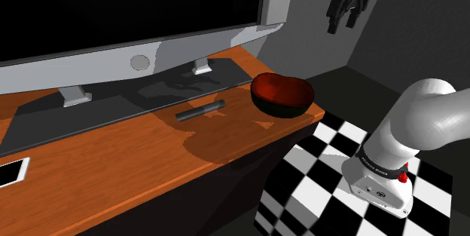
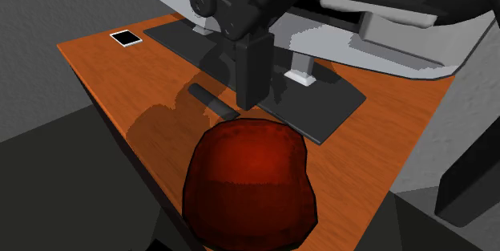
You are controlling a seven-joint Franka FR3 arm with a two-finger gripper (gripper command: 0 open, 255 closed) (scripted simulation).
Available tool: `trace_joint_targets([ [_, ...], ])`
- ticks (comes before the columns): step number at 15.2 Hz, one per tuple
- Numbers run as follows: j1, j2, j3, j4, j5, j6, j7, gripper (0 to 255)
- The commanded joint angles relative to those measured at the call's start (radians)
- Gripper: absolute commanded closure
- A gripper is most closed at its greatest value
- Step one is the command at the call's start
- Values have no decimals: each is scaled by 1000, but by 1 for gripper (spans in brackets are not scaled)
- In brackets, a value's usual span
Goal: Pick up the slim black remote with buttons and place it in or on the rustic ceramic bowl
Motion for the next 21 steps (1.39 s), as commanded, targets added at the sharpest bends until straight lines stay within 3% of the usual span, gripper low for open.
trace_joint_targets([
  [1,0,0,0,0,0,0,0,0],
  [10,107,248,1,0,-10,269,-192,0],
  [21,217,577,40,101,-9,526,-409,0],
])
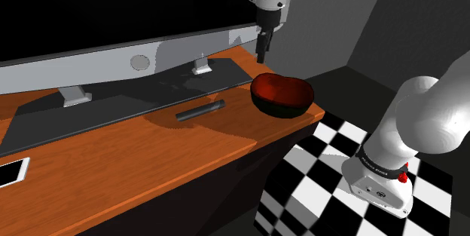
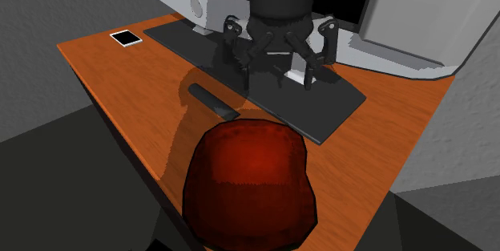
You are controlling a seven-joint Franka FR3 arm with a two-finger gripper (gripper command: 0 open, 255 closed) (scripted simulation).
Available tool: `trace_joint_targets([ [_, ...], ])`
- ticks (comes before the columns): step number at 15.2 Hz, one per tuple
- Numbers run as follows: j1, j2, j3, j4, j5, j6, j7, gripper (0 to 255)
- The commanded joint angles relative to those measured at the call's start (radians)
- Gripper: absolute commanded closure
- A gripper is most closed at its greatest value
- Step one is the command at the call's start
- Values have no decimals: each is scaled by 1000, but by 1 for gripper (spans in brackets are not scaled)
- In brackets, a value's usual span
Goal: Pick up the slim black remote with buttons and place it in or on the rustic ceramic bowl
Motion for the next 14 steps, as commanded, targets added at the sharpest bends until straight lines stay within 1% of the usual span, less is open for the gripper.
trace_joint_targets([
  [1,20,62,13,26,0,43,-36,0],
  [8,78,262,61,130,-14,156,-155,0],
  [14,125,424,109,230,-45,231,-243,0],
])
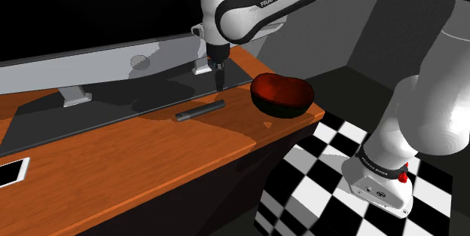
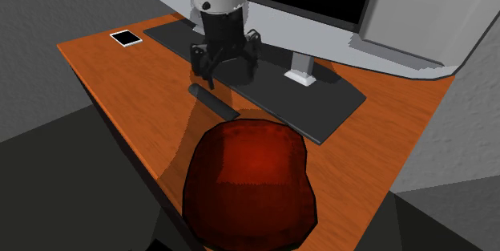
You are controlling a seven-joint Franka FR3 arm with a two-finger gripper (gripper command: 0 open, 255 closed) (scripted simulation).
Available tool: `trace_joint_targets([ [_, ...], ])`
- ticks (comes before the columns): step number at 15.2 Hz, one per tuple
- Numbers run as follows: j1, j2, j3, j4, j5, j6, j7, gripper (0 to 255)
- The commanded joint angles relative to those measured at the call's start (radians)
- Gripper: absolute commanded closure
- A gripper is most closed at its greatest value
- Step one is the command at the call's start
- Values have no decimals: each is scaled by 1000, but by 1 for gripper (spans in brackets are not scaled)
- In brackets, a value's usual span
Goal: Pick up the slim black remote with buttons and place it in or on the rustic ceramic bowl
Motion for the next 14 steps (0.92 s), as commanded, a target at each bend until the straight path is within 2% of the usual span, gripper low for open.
trace_joint_targets([
  [1,15,55,15,33,-13,26,-32,0],
  [8,75,220,66,148,-70,87,-115,0],
  [14,77,266,59,130,-83,151,-106,0],
])
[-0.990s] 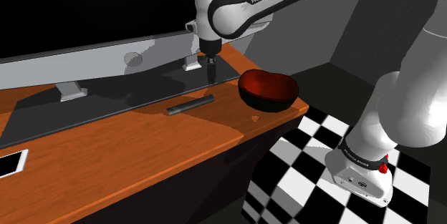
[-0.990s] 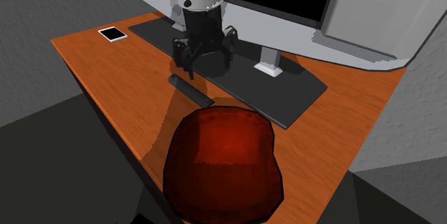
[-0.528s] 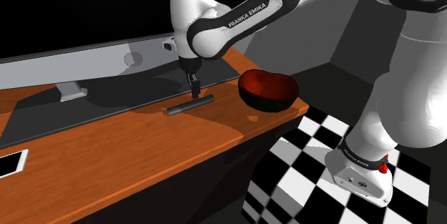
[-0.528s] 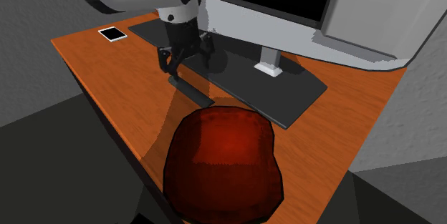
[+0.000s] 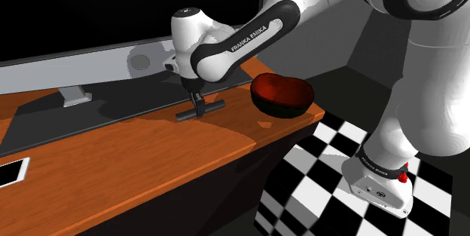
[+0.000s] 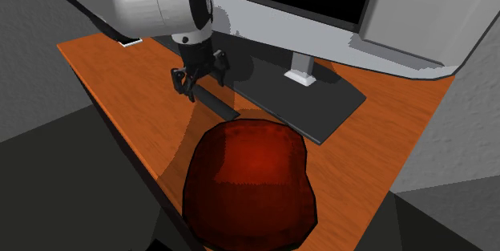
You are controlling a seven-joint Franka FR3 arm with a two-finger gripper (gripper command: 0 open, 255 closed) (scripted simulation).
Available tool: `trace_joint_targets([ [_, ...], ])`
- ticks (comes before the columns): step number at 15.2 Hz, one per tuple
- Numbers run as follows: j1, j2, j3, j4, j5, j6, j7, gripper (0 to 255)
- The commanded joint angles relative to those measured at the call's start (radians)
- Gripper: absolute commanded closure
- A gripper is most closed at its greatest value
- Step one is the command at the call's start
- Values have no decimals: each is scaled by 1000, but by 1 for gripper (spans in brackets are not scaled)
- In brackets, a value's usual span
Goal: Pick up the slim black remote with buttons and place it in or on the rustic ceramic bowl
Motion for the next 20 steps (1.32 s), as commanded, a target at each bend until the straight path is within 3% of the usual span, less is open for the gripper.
trace_joint_targets([
  [1,2,18,-2,-6,-5,24,4,0],
  [9,2,22,-3,-7,-7,29,5,0],
  [10,2,22,-3,-7,-7,29,5,255],
  [20,1,15,-2,-4,-4,19,3,255],
])
